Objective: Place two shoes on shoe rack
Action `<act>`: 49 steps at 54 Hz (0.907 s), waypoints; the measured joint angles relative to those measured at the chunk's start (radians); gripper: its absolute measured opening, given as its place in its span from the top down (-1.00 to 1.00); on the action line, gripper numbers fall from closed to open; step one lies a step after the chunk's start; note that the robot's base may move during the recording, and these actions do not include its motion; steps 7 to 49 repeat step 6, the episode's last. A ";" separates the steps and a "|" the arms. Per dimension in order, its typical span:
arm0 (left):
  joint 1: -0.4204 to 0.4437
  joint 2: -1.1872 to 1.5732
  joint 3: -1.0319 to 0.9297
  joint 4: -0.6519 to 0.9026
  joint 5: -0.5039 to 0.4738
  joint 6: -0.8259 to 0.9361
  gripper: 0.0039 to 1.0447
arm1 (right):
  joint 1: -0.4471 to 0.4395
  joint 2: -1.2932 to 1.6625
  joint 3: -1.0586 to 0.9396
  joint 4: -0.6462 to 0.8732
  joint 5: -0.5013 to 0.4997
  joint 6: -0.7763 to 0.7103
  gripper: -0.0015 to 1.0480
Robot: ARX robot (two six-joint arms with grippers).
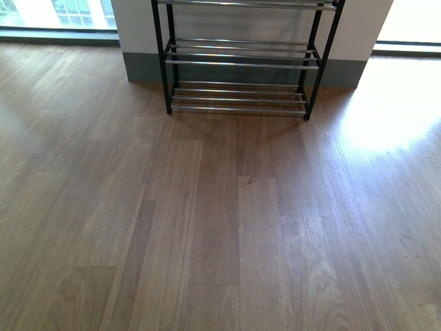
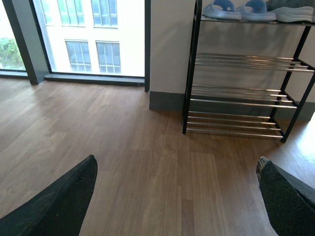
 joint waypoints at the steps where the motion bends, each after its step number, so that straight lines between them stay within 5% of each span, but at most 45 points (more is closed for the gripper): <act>1: 0.000 0.000 0.000 0.000 0.000 0.000 -0.83 | 0.000 0.000 0.000 0.000 0.000 0.000 -0.82; 49: 0.000 0.000 0.000 0.000 0.000 0.000 -0.83 | 0.000 0.000 0.000 0.000 0.000 0.000 -0.82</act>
